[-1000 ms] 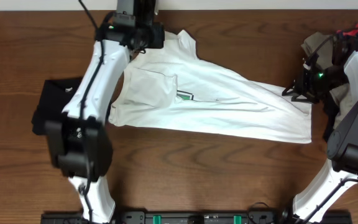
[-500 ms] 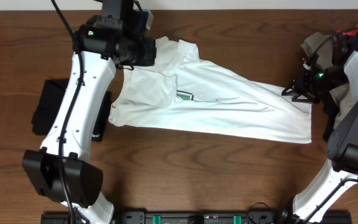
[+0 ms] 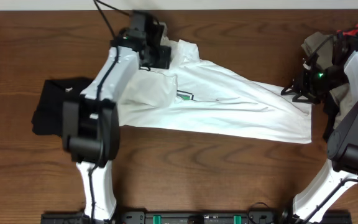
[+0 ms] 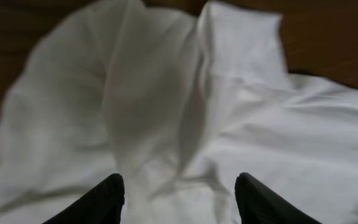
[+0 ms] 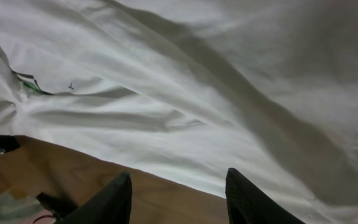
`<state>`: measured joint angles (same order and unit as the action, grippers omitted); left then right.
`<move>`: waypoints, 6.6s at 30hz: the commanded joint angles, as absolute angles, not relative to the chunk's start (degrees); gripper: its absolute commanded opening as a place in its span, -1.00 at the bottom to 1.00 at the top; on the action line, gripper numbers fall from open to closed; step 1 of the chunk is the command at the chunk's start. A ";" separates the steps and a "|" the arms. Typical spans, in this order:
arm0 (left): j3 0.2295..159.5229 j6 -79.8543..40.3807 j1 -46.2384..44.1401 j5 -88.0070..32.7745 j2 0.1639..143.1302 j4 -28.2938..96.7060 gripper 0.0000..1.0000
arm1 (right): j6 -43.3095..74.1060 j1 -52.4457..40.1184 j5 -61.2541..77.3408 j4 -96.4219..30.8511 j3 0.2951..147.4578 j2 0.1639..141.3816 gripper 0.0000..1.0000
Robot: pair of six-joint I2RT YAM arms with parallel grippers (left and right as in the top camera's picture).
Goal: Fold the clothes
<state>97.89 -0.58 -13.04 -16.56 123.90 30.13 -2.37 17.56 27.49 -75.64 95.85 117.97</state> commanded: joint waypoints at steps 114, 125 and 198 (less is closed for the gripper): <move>96.42 3.40 -13.37 -10.85 128.64 32.56 -0.88 | -3.29 16.19 26.33 -74.48 96.20 117.54 -0.10; 99.85 3.20 -13.37 -11.07 121.12 38.76 -0.87 | -3.29 16.21 26.33 -74.30 96.20 117.54 -0.10; 87.42 4.91 -27.07 -9.87 105.84 54.87 -0.07 | -3.27 16.21 23.81 -73.67 96.20 117.54 0.08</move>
